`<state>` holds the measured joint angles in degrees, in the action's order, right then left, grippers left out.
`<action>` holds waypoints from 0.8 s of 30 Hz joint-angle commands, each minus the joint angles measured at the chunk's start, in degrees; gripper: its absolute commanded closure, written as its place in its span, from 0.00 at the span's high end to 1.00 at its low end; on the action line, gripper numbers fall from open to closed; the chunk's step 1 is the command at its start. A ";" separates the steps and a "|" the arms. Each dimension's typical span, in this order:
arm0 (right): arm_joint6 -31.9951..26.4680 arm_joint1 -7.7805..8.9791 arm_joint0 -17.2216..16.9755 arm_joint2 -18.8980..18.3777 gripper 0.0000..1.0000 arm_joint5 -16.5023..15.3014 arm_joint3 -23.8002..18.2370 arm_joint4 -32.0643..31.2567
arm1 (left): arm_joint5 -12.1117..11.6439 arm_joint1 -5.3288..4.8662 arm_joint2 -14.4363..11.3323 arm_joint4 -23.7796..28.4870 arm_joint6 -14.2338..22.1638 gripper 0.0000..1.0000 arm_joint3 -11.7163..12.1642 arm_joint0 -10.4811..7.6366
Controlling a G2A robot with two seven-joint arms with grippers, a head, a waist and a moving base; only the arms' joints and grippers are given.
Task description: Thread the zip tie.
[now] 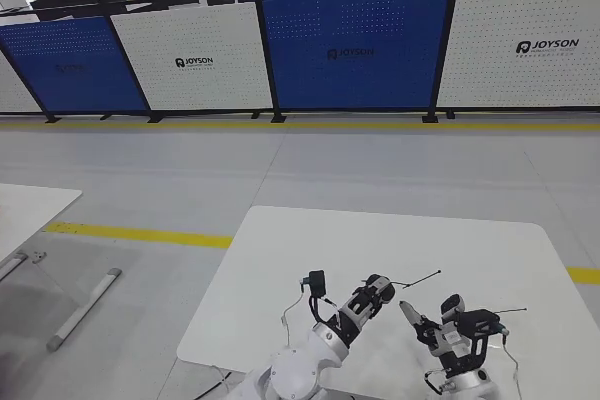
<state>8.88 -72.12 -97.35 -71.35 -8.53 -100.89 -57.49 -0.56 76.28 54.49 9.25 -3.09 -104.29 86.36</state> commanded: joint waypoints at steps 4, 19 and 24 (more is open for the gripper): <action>-0.51 -0.02 0.23 -0.08 1.00 1.00 0.16 -0.45 | -0.01 0.00 -0.02 0.00 0.03 0.00 0.03 0.01; -5.21 -0.26 2.28 1.12 0.43 -1.93 0.78 2.31 | 0.57 0.42 -1.78 -2.67 -1.64 0.00 0.95 -0.78; -5.41 -0.17 2.14 0.42 0.44 -3.27 0.30 3.83 | 0.81 0.59 -2.66 -3.50 -1.76 0.00 1.34 -1.00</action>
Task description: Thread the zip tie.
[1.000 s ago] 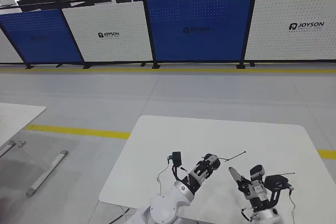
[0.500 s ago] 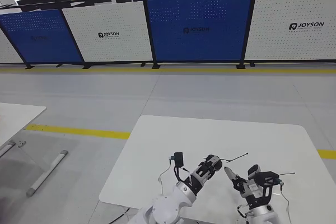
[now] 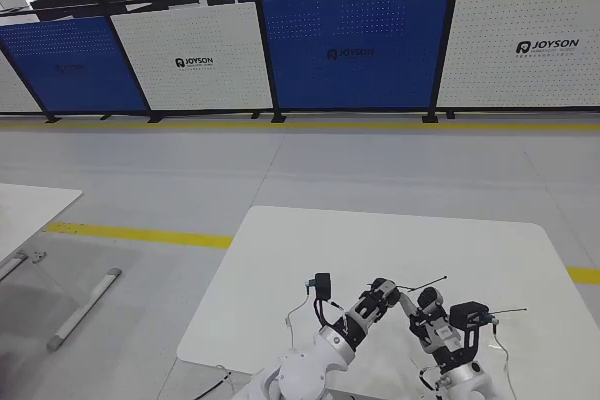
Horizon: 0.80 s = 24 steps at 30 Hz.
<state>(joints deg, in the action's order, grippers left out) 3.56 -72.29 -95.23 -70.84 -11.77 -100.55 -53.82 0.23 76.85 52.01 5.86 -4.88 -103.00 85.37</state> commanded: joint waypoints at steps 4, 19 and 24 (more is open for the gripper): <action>-1.34 0.04 0.34 -0.08 0.45 -0.81 0.04 0.80 | 0.21 0.13 -0.90 -0.58 0.16 0.00 0.13 0.05; -1.15 0.09 0.42 -0.16 0.30 -2.30 0.23 2.00 | 0.82 0.55 -1.78 -1.23 -0.76 0.00 1.42 -0.65; -0.66 0.12 0.25 -0.29 0.15 -2.77 0.30 2.17 | 1.06 0.66 -1.84 -1.69 -1.42 0.00 1.53 -0.72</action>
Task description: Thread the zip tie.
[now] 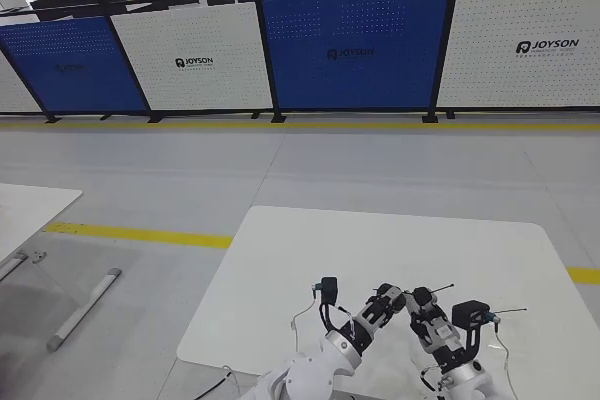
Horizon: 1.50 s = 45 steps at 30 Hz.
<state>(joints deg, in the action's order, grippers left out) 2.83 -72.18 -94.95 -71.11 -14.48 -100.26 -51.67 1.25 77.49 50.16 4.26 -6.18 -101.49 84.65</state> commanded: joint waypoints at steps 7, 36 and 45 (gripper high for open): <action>0.78 0.07 -0.31 -0.28 0.00 -0.90 0.19 0.23 | 0.51 0.27 -0.37 -0.51 -1.17 0.00 0.63 -0.29; -0.19 0.20 -0.06 0.69 0.00 -1.50 0.16 -1.26 | -3.02 0.45 -0.46 -1.42 -0.26 0.00 -1.38 0.67; 0.16 0.51 -0.98 -1.57 0.33 -2.97 0.56 1.41 | -2.38 0.57 0.28 -1.12 -1.59 0.00 -0.30 0.76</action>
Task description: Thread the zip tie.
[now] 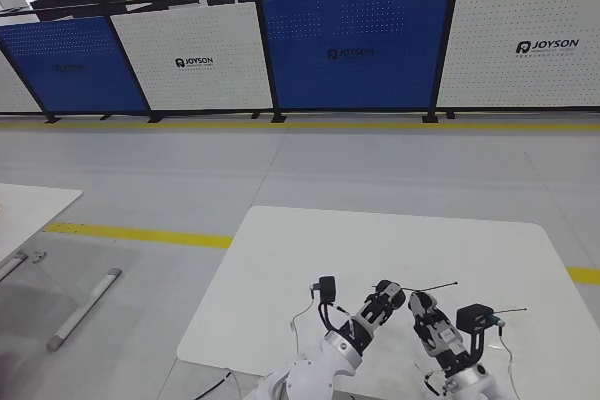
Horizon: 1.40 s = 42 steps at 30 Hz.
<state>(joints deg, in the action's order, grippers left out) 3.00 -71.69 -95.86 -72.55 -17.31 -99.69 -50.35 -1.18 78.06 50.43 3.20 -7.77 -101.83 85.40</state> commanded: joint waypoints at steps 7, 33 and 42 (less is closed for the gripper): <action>0.03 0.14 -0.59 -0.52 0.31 -0.26 -0.73 0.07 | 0.32 0.13 -0.29 -0.48 -0.06 0.00 0.24 0.00; 0.51 0.10 -0.47 0.33 0.00 0.70 -1.80 -0.31 | 0.43 0.38 -0.69 -1.89 0.02 0.00 0.32 0.52; 0.60 0.07 -0.27 0.55 0.00 0.87 -1.55 -0.33 | 0.32 0.46 -0.60 -1.81 0.09 0.00 0.35 0.57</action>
<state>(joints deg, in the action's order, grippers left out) 3.61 -71.61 -96.14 -72.01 -16.46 -101.25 -50.67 -0.83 78.51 49.88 1.46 -7.73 -101.41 85.95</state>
